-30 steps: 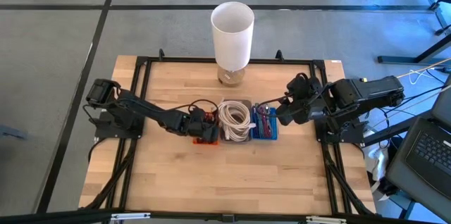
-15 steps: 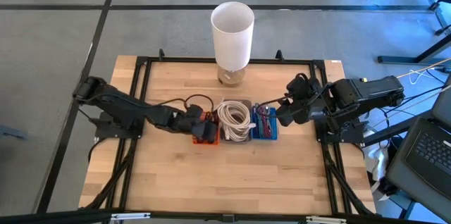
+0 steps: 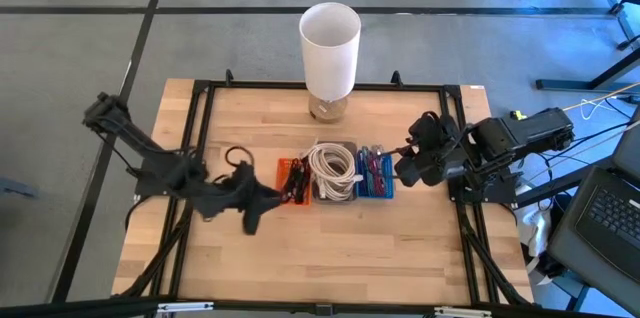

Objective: Pick & Place USB Port
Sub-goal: Return to Home Position

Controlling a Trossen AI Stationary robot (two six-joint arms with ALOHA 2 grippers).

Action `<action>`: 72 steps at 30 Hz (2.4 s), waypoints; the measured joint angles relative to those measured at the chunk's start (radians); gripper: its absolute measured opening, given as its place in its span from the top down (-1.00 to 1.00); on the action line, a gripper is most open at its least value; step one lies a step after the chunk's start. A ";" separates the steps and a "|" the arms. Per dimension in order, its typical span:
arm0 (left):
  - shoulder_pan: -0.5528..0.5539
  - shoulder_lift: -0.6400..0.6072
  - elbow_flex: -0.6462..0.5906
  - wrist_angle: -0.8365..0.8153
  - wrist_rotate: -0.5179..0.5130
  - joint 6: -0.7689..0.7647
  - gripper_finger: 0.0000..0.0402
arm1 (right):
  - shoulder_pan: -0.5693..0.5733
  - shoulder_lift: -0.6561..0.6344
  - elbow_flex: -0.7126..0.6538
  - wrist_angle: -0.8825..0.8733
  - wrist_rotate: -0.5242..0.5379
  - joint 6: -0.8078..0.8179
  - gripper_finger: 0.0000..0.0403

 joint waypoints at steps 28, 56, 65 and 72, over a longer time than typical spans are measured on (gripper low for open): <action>0.065 -0.802 -0.258 0.026 0.215 0.761 0.99 | 0.072 0.000 0.000 0.214 0.342 0.042 0.15; 0.076 -1.110 -0.451 -0.046 -0.002 0.786 0.96 | 0.057 -0.001 -0.008 0.376 0.146 -0.331 0.96; 0.076 -1.109 -0.451 -0.046 -0.003 0.779 0.97 | -0.128 0.000 -0.314 0.809 -0.302 -0.675 0.99; 0.076 -1.109 -0.451 -0.046 -0.003 0.778 0.96 | -0.245 -0.177 -0.603 0.920 -0.330 -0.709 1.00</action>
